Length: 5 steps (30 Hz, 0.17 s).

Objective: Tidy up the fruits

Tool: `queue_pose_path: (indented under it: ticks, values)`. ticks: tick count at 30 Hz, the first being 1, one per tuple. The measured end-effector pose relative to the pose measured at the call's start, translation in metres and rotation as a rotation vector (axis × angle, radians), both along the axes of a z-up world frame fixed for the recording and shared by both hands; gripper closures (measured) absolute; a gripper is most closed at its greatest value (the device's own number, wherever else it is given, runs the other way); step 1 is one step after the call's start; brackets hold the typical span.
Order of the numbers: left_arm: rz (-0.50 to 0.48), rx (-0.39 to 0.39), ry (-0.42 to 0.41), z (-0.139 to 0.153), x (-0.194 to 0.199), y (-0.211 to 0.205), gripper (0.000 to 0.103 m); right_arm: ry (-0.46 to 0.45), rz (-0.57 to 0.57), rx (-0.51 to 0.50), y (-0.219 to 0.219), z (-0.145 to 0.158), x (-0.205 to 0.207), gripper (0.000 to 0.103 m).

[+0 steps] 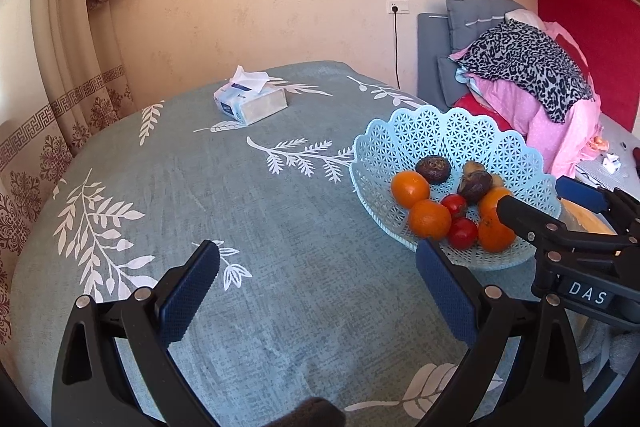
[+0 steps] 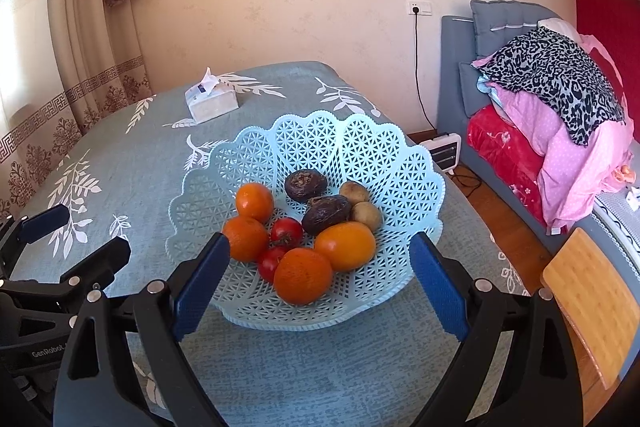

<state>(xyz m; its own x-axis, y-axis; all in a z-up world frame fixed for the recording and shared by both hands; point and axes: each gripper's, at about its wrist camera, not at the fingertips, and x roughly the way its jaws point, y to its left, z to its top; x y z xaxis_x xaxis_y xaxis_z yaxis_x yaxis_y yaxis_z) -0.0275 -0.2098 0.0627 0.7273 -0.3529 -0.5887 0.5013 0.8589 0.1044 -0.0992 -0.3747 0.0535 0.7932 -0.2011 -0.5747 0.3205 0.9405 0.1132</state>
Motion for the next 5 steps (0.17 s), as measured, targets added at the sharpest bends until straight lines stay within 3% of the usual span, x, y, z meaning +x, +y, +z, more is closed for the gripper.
queue_pose_path:
  ticks: [5]
  values:
    - [0.009, -0.004, 0.006, -0.0003, 0.0014, 0.0044, 0.005, 0.0, 0.002, 0.001, 0.0017, -0.0005, 0.0003, 0.009]
